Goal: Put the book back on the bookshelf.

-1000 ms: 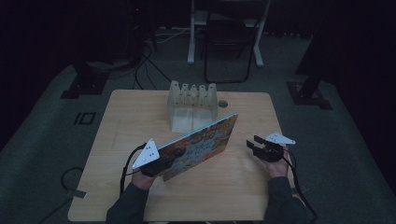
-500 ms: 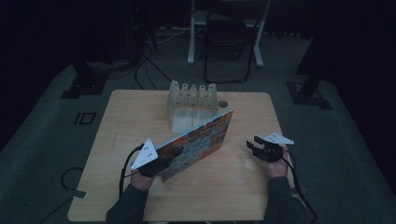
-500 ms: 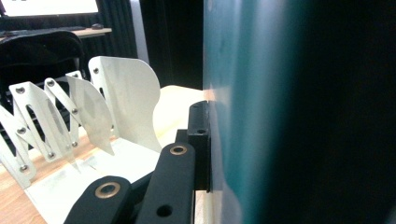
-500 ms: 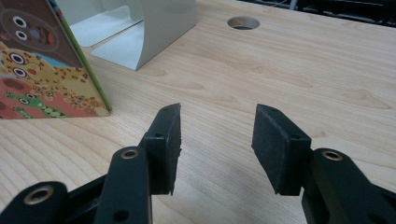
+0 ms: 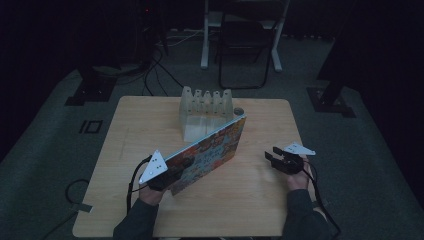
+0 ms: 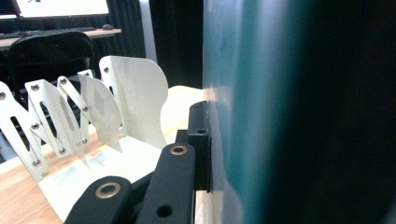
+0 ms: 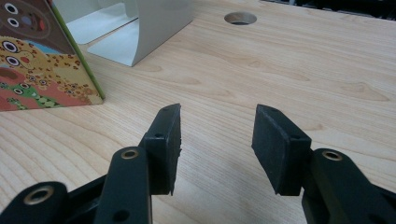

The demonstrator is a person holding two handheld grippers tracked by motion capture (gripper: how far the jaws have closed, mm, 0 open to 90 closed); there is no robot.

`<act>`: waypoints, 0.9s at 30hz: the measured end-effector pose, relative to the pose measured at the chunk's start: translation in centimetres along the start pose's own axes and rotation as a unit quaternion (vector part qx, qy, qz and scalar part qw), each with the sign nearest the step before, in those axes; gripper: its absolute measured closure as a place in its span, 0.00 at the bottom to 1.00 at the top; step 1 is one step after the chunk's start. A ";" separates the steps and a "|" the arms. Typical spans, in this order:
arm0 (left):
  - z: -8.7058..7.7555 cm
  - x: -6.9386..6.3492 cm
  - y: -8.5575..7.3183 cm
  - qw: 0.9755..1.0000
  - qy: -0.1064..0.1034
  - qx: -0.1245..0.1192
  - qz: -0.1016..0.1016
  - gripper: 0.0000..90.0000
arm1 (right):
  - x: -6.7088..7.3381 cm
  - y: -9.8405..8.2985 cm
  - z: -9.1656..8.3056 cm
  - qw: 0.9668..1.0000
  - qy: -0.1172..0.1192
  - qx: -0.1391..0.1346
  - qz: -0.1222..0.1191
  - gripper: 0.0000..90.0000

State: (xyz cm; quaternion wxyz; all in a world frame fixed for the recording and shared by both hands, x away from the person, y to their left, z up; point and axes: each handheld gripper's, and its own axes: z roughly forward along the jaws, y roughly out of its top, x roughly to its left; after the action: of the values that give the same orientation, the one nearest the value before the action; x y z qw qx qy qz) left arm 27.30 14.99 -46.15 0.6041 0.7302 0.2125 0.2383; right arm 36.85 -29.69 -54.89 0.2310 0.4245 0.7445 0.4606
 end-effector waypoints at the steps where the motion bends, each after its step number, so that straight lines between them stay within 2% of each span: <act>1: 0.0 0.0 0.0 1.000 0.000 0.000 0.000 0.90 | 0.0 0.0 0.0 1.000 0.000 -0.001 0.000 0.57; 20: -0.4 0.0 0.3 1.000 0.002 -0.008 0.006 0.91 | 0.1 -0.1 0.1 1.000 0.003 0.002 -0.003 0.57; 27: -0.9 0.3 0.4 1.000 0.007 -0.010 0.002 0.91 | 0.1 -0.1 0.1 1.000 0.003 0.001 -0.003 0.57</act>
State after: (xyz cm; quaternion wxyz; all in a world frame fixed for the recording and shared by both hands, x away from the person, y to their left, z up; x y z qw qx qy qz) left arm 27.07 15.79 -45.61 0.6093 0.7229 0.2131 0.2466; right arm 36.83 -29.54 -55.04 0.2293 0.4213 0.7469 0.4606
